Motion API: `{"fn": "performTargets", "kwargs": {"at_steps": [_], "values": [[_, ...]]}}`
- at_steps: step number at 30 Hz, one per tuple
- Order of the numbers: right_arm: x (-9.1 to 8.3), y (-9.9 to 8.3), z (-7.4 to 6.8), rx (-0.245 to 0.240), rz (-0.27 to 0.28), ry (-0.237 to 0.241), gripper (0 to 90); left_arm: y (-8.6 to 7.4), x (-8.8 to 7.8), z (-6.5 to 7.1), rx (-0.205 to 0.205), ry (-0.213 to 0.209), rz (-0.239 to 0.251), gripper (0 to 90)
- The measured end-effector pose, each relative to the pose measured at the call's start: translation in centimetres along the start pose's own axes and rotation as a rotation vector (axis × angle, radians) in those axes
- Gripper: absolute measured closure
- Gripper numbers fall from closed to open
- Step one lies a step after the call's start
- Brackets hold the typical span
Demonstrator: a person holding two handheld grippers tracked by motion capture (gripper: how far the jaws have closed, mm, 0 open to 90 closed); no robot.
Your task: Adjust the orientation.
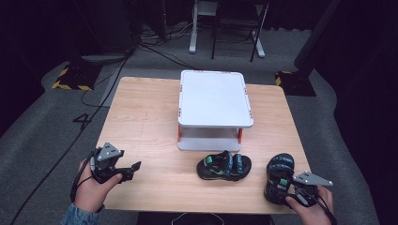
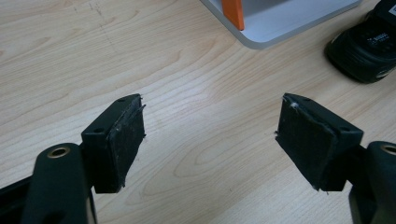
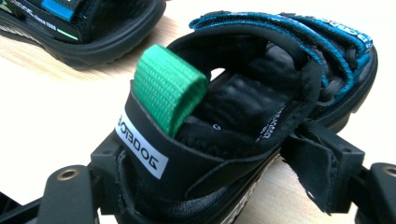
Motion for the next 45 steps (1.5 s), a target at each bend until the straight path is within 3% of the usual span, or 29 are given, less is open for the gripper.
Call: {"fn": "performTargets", "kwargs": {"at_steps": [3,8,15,17,20,21,23,29,30,33,34,37,39,40,41,42,43,44,45], "values": [[0.1,-0.3,-0.1,-0.020,-0.055,-0.003,22.0,0.0,0.0,0.0,-0.004,0.003,0.000,23.8],[-0.3,-0.3,-0.6,-0.042,-0.077,-0.019,18.0,-0.1,0.0,0.0,-0.003,0.004,0.001,23.8],[-1.6,-0.1,-1.2,-0.053,-0.042,-0.034,17.7,-0.1,0.0,0.0,-0.005,0.004,-0.002,23.8],[-2.5,0.1,-1.2,-0.067,-0.015,-0.035,16.5,-0.1,-0.1,0.0,-0.007,0.003,-0.002,23.8],[-3.3,0.5,-1.4,-0.085,0.007,-0.004,22.2,-0.1,-0.1,0.0,-0.007,0.004,-0.003,23.8],[-4.2,1.3,-2.0,-0.088,0.059,0.044,22.8,-0.2,0.0,0.0,-0.004,0.008,-0.003,23.8],[-4.7,2.0,-2.0,-0.086,0.103,0.047,23.8,-0.2,0.1,0.1,-0.003,0.002,-0.006,23.8],[-4.5,3.6,-0.1,0.003,0.234,0.018,22.9,-0.1,0.3,0.1,0.003,0.001,-0.010,23.8],[-4.2,3.8,0.4,0.015,0.236,0.019,23.6,-0.1,0.3,0.1,0.003,0.000,-0.011,23.8],[-3.6,4.2,1.6,0.026,0.227,-0.009,26.7,-0.1,0.4,0.1,-0.005,-0.001,-0.012,23.8],[-2.9,4.1,2.5,0.047,0.212,-0.027,28.3,-0.1,0.5,0.2,-0.006,-0.002,-0.011,23.8],[-1.8,3.5,3.3,0.086,0.162,-0.031,30.4,-0.1,0.5,0.1,-0.001,-0.002,-0.012,23.8],[-1.5,3.1,3.4,0.107,0.147,-0.024,30.3,-0.1,0.5,0.1,0.000,0.000,-0.010,23.8],[-0.8,2.4,3.6,0.159,0.112,0.010,28.9,-0.1,0.5,0.1,0.002,0.002,-0.011,23.8],[-0.5,2.2,3.7,0.170,0.093,0.022,28.4,-0.1,0.5,0.1,0.000,-0.001,-0.012,23.8],[-0.3,1.9,3.7,0.185,0.081,0.037,30.9,-0.1,0.5,0.2,0.000,-0.002,-0.013,23.8],[-0.1,1.8,3.7,0.191,0.070,0.059,40.1,-0.1,0.5,0.2,-0.004,-0.005,-0.013,23.8],[-0.1,1.7,3.7,0.169,0.056,0.086,43.7,-0.1,0.5,0.2,-0.003,-0.005,-0.013,23.8],[-0.1,1.8,3.7,0.150,0.042,0.088,56.0,-0.1,0.4,0.2,-0.001,-0.002,-0.012,23.8]]}}
Point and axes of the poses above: each handheld gripper's, and its own axes: x roughly forward along the jaws, y roughly out of its top, z roughly to its right, the point moved 2 cm from there along x, roughly forward along the jaws, and after that the axes turned 4 degrees about x, right-handed, at the moved point
